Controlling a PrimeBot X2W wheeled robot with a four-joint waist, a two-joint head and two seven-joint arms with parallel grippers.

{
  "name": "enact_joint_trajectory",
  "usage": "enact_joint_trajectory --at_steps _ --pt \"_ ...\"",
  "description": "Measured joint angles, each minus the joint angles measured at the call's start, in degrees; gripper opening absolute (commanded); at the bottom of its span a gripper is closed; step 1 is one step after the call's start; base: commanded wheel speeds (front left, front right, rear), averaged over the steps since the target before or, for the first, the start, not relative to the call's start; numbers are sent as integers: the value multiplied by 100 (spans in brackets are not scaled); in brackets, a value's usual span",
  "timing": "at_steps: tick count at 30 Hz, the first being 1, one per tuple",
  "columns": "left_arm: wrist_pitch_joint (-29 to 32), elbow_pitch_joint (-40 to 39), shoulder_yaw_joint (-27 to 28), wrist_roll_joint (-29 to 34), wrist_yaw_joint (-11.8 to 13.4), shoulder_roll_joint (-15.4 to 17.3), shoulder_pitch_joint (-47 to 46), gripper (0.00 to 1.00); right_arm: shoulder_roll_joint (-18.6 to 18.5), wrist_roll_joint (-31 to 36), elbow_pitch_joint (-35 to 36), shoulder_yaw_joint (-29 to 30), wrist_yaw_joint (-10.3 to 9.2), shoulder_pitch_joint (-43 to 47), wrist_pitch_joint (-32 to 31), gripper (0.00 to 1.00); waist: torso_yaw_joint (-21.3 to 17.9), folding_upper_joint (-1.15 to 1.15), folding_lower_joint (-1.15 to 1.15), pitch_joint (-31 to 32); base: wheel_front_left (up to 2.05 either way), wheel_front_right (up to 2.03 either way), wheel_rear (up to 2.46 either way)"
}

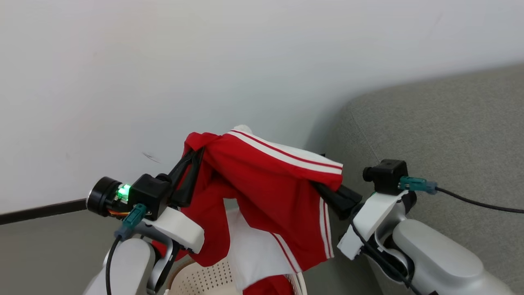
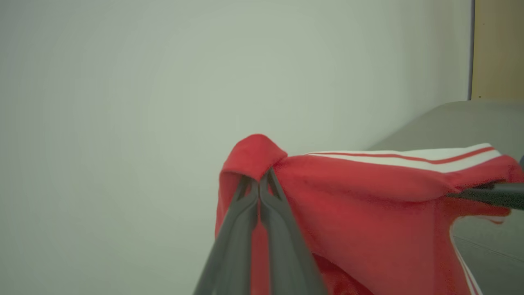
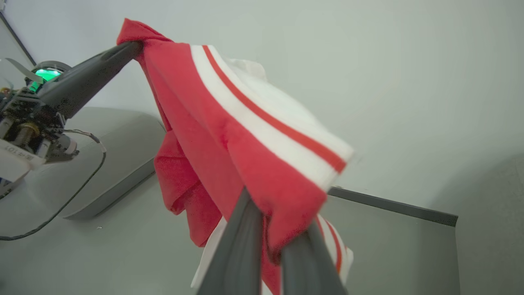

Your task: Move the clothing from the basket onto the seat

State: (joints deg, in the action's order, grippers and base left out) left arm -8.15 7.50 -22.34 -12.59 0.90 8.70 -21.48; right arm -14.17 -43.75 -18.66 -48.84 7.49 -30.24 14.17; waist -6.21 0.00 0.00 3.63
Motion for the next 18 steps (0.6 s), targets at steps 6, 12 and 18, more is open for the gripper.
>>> enact_joint_trajectory --at_steps 6,12,18 --pt "-154 145 66 -291 -4 -124 260 100 -201 60 51 367 0 -194 2 0 -137 0 0 -4 0 0 0" --pt "-291 230 55 -480 -113 -179 381 100 -356 113 147 899 0 -204 2 0 -291 0 0 2 0 0 0" --pt "-371 314 -10 -556 -243 -189 499 100 -573 222 253 1339 0 -207 3 0 -465 0 0 20 0 0 0"
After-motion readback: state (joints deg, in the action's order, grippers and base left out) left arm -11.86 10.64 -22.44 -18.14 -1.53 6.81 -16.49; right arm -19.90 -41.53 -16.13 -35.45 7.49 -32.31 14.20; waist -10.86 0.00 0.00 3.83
